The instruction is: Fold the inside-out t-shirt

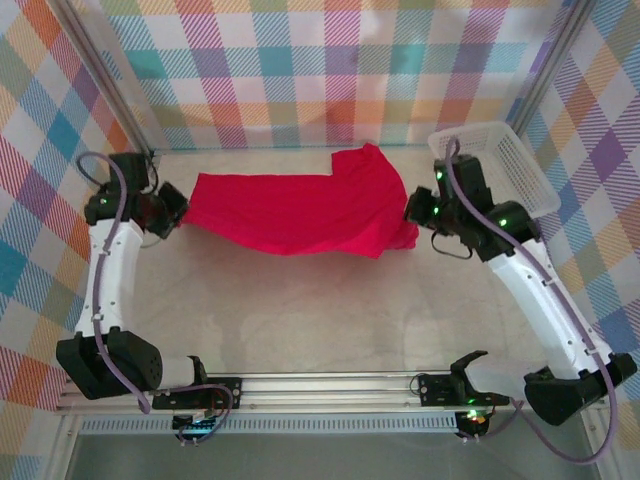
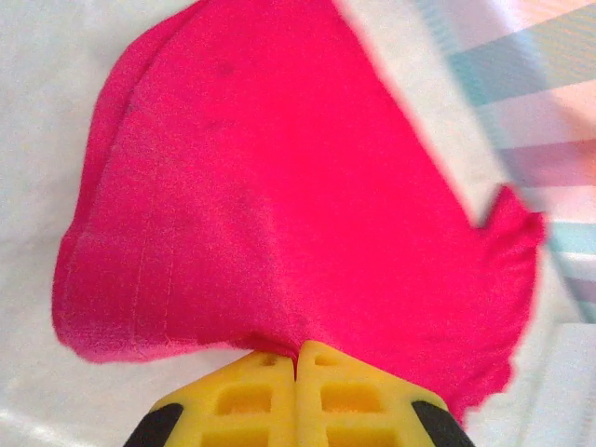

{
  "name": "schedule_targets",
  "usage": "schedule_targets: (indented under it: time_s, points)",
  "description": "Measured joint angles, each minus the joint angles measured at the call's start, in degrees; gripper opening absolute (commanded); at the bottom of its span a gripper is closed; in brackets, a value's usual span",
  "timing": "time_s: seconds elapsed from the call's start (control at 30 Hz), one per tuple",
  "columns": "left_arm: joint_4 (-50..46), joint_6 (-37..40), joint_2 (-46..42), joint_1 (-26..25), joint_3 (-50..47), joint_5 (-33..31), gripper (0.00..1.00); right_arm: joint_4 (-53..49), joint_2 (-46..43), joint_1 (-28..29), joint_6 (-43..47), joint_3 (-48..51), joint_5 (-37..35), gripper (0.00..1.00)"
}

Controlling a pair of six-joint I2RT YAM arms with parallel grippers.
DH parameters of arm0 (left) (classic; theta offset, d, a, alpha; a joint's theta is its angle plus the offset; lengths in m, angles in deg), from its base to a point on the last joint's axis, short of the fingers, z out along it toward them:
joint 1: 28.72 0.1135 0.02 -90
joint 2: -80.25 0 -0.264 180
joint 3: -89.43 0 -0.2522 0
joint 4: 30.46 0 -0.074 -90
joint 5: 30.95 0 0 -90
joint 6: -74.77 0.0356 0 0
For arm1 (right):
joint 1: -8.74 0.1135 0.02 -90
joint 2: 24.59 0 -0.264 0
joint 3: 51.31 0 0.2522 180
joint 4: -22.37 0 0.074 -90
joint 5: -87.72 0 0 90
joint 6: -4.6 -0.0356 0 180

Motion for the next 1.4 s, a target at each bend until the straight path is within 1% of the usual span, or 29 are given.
schedule_targets:
  time_s: [0.17,0.27,0.53,0.63,0.77,0.83,0.9,0.97,1.03,1.1,1.2,1.3,1.4]
  points:
    - [-0.1,-0.7,1.8,0.0,18.8,2.6,0.00,1.6,2.4,0.0,3.5,-15.3,-0.1,0.00]
    - [1.4,-2.0,1.7,0.0,27.4,4.3,0.00,4.8,1.2,0.0,5.1,-20.7,1.0,0.00]
    - [7.0,-6.1,1.5,0.0,43.7,7.5,0.00,6.9,-2.2,0.0,8.4,-35.5,3.9,0.00]
    - [8.3,-7.1,1.5,0.0,49.7,7.9,0.00,6.7,-2.0,0.0,10.1,-42.7,3.9,0.00]
    - [11.3,-8.1,1.1,0.0,53.8,8.1,0.00,5.6,-0.1,0.0,13.4,-52.8,1.8,0.00]
    - [12.1,-8.5,1.3,0.0,54.2,8.1,0.00,5.0,1.6,0.0,15.2,-56.8,0.2,0.00]
    - [12.5,-8.9,1.6,0.0,54.4,8.8,0.00,5.0,3.5,0.0,17.2,-58.8,-1.9,0.00]
    - [13.6,-9.0,2.6,-0.1,53.2,9.9,0.00,5.0,5.8,0.0,19.1,-59.1,-4.1,0.00]
    - [14.7,-8.9,3.3,-0.9,49.4,10.3,0.00,5.0,8.6,0.0,20.7,-58.1,-6.1,0.00]
    - [15.2,-7.9,4.9,-2.0,45.0,10.4,0.00,5.1,11.6,0.0,22.0,-54.9,-8.0,0.00]
    - [16.4,-5.1,9.0,-4.7,37.1,9.7,0.00,6.7,16.2,-0.2,23.5,-47.3,-10.3,0.00]
    - [18.0,-1.7,16.0,-7.8,28.0,7.8,0.00,8.0,22.6,-0.4,24.9,-40.2,-12.7,0.00]
    - [19.3,0.4,24.6,-9.6,20.2,5.2,0.00,9.5,30.1,-0.4,24.9,-34.9,-14.1,0.00]
